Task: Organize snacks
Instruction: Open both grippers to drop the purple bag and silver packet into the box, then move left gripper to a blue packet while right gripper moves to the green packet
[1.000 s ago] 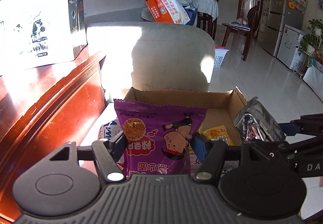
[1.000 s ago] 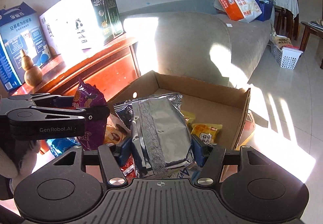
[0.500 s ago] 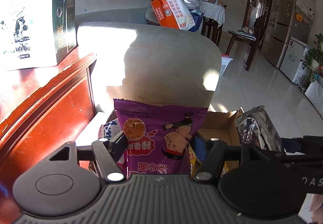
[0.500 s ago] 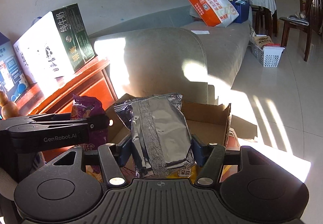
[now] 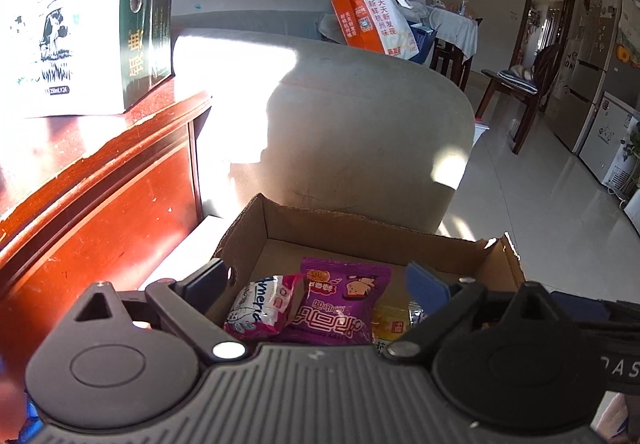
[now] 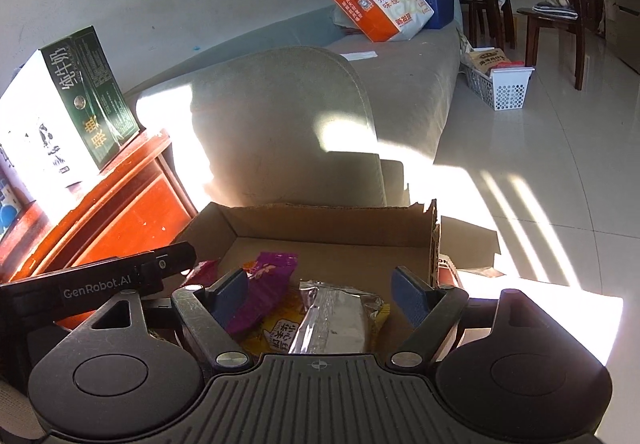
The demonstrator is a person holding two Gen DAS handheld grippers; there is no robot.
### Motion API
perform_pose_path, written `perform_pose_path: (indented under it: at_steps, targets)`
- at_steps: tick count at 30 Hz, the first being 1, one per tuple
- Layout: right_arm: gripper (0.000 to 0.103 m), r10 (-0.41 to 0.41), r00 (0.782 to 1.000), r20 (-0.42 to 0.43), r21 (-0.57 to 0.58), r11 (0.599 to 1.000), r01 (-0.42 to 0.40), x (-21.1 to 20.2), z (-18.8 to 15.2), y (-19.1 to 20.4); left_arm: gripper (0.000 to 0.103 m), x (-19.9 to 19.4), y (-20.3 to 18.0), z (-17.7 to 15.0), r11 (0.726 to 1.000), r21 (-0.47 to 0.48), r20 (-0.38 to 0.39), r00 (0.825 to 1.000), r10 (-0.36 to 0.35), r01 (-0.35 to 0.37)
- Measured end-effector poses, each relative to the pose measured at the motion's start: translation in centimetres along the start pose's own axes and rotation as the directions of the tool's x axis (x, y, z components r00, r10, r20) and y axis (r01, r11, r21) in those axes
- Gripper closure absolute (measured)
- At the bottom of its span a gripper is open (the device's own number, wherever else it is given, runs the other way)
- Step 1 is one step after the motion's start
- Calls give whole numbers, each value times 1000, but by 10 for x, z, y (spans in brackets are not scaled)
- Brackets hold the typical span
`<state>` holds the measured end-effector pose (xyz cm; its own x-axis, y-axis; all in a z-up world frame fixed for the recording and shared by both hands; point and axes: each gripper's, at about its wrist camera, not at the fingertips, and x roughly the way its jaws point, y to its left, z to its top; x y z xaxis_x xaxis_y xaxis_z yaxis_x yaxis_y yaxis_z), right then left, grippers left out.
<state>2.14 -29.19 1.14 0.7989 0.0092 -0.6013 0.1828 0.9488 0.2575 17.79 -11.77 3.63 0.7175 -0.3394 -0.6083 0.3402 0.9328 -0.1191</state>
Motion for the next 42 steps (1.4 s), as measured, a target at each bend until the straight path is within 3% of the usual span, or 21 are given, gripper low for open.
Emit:
perform_pose_path:
  at_steps: [9,14,25,33,42]
  targets:
    - [17,71,995,-70,-59,995,-76,-13,-11,9,2,-24,4,-20,997,76,-92,995,37,-30]
    - [14,109,990,-93,-56,992,-115,-26,-17,11,2,-47,13,-38,999,45,-119,993,13,-8]
    - [13,99,972,-212,-200,969,-142,-53,-63,7,3,-70,9,-94,989,121,-248,967,-56,89]
    - [11,77,945,-317,-316,931,-182,-60,-103,-2,3,-92,-4,-135,965,204,-300,949,-97,163]
    - [11,57,910,-411,-403,884,-237,-59,-140,-12,3,-92,-8,-155,946,250,-338,934,-116,208]
